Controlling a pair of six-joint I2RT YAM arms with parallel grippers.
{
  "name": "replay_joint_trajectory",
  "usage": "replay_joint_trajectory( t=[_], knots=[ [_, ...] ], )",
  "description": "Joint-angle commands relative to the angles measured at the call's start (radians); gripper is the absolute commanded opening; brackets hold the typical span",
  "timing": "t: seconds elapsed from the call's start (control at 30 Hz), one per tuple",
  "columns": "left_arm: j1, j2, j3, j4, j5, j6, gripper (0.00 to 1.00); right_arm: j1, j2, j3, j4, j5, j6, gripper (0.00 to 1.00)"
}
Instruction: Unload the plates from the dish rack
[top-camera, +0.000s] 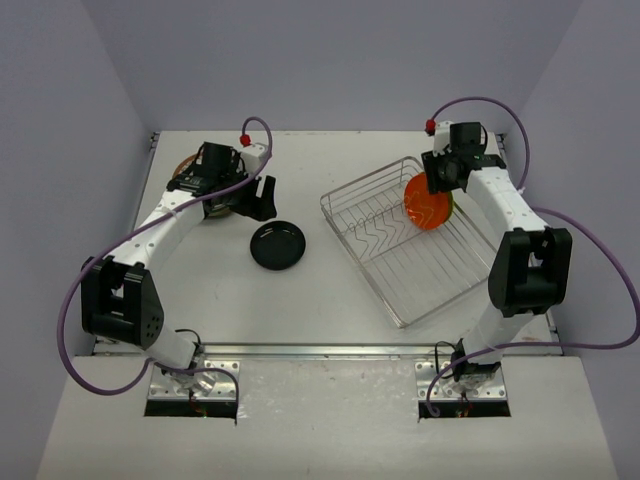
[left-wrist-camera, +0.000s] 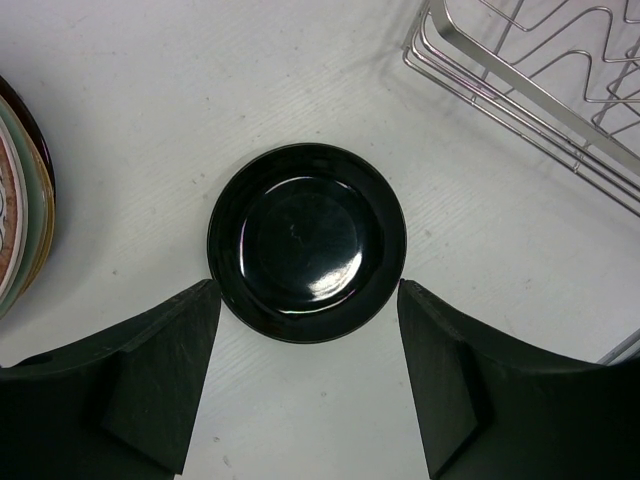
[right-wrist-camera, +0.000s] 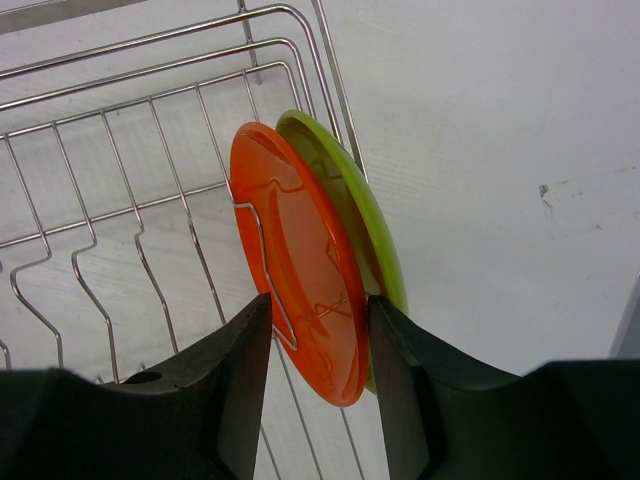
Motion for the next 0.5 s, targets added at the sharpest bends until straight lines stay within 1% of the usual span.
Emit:
replay_joint_trajectory(
  t=[0.0,0.07,0.23,0.3,0.43,0.47],
  knots=[
    [-0.008,-0.004,0.044,0.019,-0.005,-0.002,0.69,-0.007,-0.037,0.014,0.047,0.042,-0.033,0.44],
    [-0.008,-0.004,0.048,0.017,-0.006,-0.002,0.7,-0.007,-0.028,0.014,0.049,0.047,-0.041,0.43],
    [-0.012,-0.013,0.054,0.014,-0.006,0.0,0.7,-0.007,0.001,0.0,0.044,0.034,-0.056,0.29],
    [-0.01,-0.017,0.056,0.012,-0.007,0.003,0.7,-0.005,0.006,-0.013,0.045,0.031,-0.06,0.27],
    [-0.012,-0.02,0.059,0.01,-0.005,0.004,0.7,-0.005,0.006,-0.036,0.051,0.025,-0.071,0.26],
    [-0.012,-0.02,0.061,0.009,-0.003,0.004,0.7,-0.004,0.006,-0.04,0.052,0.027,-0.074,0.23]
  ],
)
